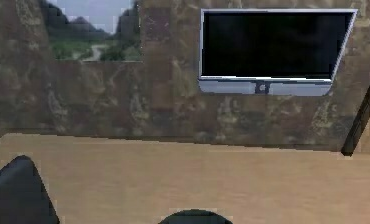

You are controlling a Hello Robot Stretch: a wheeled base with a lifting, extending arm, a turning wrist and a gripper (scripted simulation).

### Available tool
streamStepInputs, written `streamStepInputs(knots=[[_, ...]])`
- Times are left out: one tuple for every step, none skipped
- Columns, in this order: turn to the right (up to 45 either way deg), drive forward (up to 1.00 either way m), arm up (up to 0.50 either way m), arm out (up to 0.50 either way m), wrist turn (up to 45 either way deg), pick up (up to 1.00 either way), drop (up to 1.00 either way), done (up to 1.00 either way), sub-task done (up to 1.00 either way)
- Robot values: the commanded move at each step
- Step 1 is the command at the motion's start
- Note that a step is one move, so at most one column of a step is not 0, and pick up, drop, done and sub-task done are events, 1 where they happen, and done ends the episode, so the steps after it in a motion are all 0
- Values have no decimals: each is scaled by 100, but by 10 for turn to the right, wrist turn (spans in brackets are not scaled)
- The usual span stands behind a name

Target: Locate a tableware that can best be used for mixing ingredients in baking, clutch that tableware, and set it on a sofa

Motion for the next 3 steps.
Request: streamStepInputs(knots=[[450,0,0,0,0,0,0,0,0],[450,0,0,0,0,0,0,0,0],[30,0,0,0,0,0,0,0,0]])
